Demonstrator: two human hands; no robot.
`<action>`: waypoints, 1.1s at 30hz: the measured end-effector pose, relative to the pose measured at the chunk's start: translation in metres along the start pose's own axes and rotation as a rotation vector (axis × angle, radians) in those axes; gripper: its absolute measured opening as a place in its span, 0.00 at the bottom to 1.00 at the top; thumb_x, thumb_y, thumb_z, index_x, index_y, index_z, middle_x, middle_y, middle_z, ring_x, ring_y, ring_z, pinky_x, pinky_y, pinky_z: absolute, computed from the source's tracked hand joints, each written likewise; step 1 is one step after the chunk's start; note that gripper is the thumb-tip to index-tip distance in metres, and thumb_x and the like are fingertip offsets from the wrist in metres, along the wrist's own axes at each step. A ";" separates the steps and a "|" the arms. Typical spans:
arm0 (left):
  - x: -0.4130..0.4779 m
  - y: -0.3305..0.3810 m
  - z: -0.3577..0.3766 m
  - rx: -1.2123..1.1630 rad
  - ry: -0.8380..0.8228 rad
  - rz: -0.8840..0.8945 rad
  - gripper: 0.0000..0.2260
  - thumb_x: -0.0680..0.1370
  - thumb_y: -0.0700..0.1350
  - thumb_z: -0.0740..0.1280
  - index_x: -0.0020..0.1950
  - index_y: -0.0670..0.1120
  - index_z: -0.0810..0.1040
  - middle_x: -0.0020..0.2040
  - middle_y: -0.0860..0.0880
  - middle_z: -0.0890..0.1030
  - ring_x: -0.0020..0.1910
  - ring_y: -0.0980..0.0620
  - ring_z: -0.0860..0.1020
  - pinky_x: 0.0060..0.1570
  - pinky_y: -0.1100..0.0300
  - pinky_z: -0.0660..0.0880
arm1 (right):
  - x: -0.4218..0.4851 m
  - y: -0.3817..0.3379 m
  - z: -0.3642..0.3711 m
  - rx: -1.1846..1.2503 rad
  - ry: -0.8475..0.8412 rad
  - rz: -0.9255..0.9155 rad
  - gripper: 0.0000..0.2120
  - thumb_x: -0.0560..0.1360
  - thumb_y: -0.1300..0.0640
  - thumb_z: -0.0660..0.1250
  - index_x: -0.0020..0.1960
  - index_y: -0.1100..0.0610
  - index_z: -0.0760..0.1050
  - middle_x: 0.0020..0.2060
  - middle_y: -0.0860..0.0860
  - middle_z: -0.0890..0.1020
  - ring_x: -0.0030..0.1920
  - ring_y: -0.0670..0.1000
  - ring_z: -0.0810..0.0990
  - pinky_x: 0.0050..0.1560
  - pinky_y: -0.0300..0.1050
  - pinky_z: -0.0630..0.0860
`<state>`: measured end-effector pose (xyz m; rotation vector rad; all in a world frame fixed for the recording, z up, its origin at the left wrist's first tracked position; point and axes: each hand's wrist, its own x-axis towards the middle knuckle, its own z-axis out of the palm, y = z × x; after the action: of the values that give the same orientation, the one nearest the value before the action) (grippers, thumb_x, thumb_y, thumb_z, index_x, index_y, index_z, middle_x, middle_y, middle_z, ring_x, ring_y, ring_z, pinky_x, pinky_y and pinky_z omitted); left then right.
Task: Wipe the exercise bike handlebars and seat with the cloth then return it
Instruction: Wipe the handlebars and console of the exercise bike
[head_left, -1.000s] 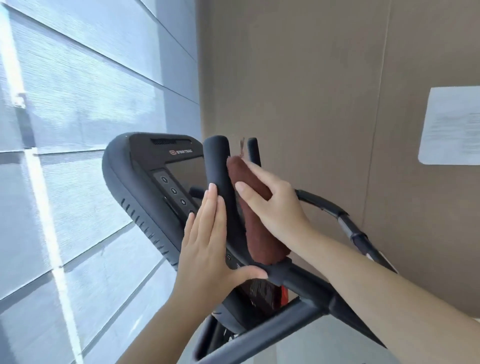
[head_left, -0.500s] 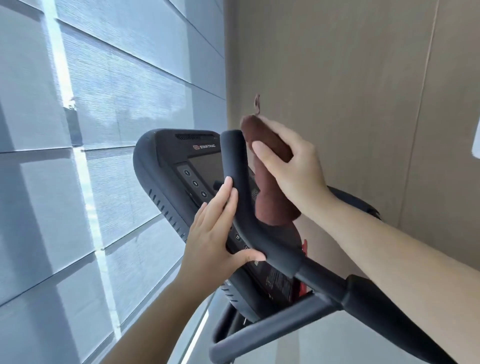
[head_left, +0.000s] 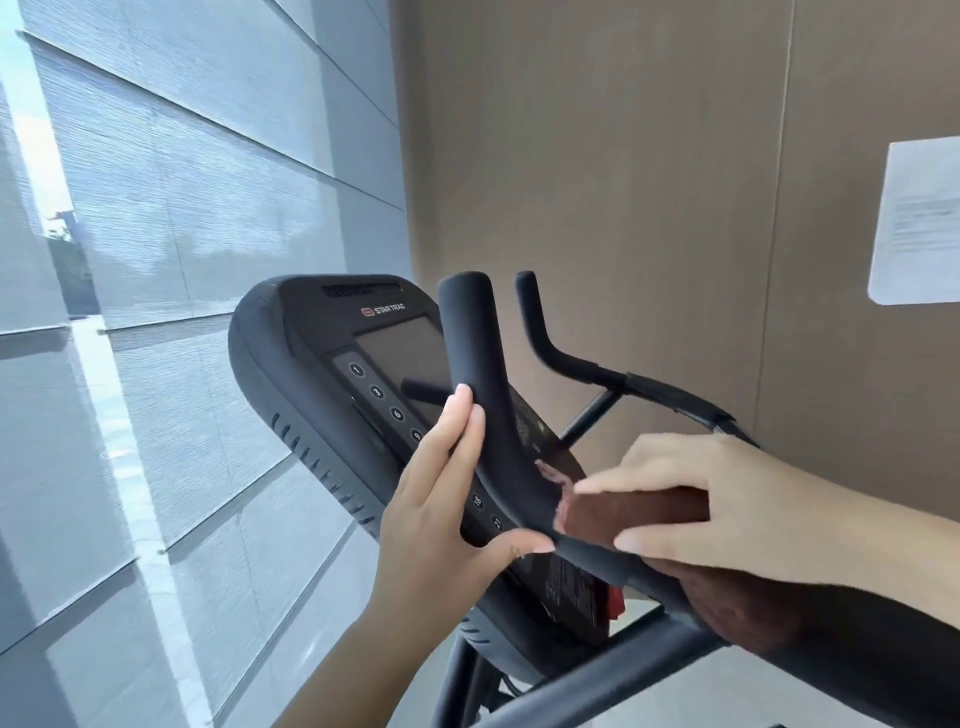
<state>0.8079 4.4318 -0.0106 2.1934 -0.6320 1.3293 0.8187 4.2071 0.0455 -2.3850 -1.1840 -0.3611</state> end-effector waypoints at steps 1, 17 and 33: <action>-0.001 0.001 -0.001 -0.001 -0.004 -0.006 0.42 0.63 0.58 0.73 0.71 0.42 0.61 0.72 0.48 0.62 0.71 0.56 0.60 0.68 0.64 0.59 | 0.006 -0.001 -0.001 0.089 0.055 0.010 0.17 0.66 0.41 0.67 0.53 0.27 0.71 0.48 0.35 0.78 0.50 0.35 0.76 0.51 0.31 0.69; 0.000 0.030 0.011 -0.741 0.344 -0.707 0.21 0.71 0.30 0.66 0.60 0.50 0.77 0.53 0.54 0.82 0.55 0.54 0.78 0.46 0.60 0.77 | 0.040 0.021 0.012 0.328 0.027 -0.343 0.19 0.66 0.48 0.71 0.53 0.30 0.72 0.44 0.36 0.80 0.49 0.33 0.75 0.49 0.24 0.67; 0.008 0.054 0.015 -0.696 0.434 -0.868 0.20 0.73 0.31 0.67 0.55 0.54 0.80 0.48 0.51 0.82 0.44 0.55 0.81 0.38 0.63 0.77 | 0.101 0.023 0.023 0.799 0.341 -0.287 0.23 0.72 0.53 0.68 0.65 0.44 0.69 0.50 0.39 0.77 0.52 0.36 0.75 0.54 0.22 0.65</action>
<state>0.7880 4.3792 -0.0003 1.2831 0.0616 0.8647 0.8988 4.2756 0.0615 -1.4160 -1.2079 -0.2923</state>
